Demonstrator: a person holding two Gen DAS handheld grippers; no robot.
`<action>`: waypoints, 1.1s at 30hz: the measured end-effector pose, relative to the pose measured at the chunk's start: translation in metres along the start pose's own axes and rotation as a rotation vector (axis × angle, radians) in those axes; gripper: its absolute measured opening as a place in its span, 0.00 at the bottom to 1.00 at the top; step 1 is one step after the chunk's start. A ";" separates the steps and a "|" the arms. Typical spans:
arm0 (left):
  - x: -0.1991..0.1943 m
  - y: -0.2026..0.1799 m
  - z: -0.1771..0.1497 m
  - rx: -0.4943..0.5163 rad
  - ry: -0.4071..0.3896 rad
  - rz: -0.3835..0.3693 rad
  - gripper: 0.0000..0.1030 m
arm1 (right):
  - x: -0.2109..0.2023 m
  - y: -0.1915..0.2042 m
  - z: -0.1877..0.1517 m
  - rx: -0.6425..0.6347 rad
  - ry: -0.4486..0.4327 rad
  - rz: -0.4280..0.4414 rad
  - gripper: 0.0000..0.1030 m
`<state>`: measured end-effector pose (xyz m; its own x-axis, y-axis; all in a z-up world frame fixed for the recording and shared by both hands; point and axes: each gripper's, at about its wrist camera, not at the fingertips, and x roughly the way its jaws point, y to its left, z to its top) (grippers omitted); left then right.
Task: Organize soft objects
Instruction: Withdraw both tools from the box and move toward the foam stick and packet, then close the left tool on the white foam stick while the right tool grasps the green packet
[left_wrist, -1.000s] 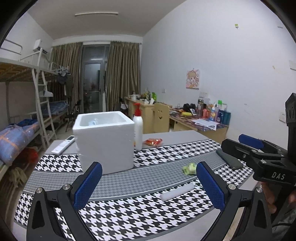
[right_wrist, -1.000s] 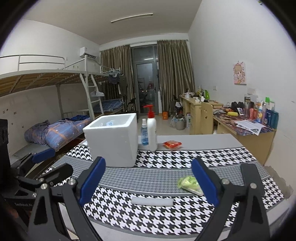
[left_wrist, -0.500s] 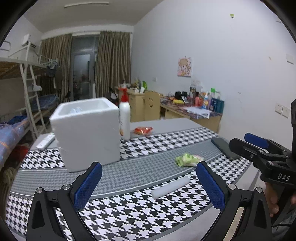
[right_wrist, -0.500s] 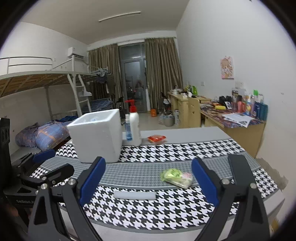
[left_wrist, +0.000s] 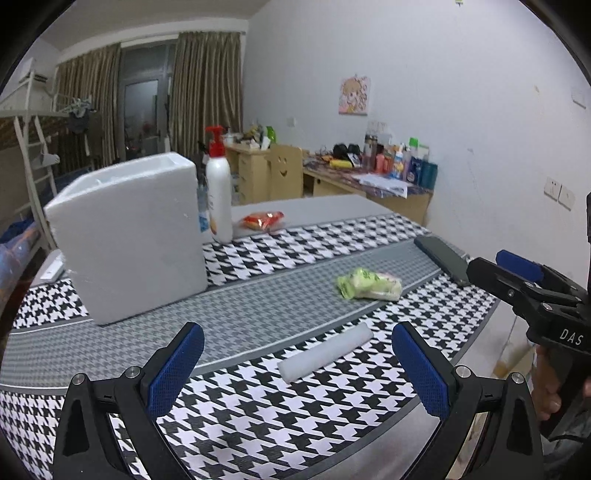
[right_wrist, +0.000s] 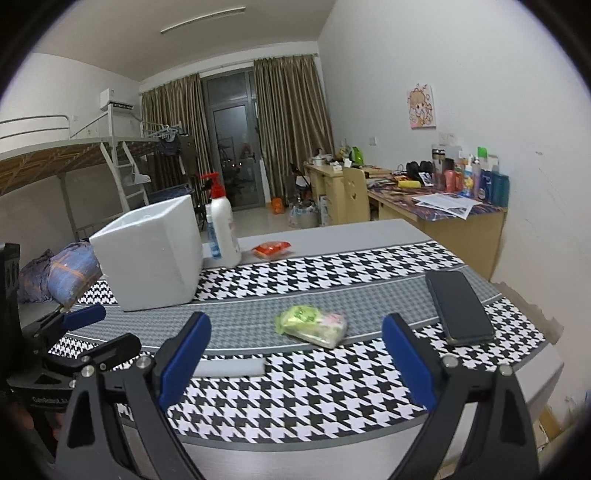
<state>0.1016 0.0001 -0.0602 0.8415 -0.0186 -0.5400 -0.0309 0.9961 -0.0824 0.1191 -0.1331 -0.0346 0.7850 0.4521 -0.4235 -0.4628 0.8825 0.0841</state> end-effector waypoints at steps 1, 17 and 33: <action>0.003 0.000 0.000 -0.001 0.012 -0.006 0.99 | 0.002 -0.001 -0.001 0.000 0.003 -0.002 0.93; 0.060 -0.009 0.000 0.100 0.186 -0.049 0.99 | 0.049 -0.020 -0.004 -0.019 0.123 0.011 0.93; 0.097 -0.015 -0.006 0.182 0.322 -0.132 0.68 | 0.079 -0.029 0.001 -0.005 0.186 0.037 0.93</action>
<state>0.1804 -0.0170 -0.1163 0.6184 -0.1447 -0.7724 0.1864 0.9819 -0.0346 0.1950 -0.1228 -0.0693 0.6781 0.4519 -0.5797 -0.4926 0.8647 0.0980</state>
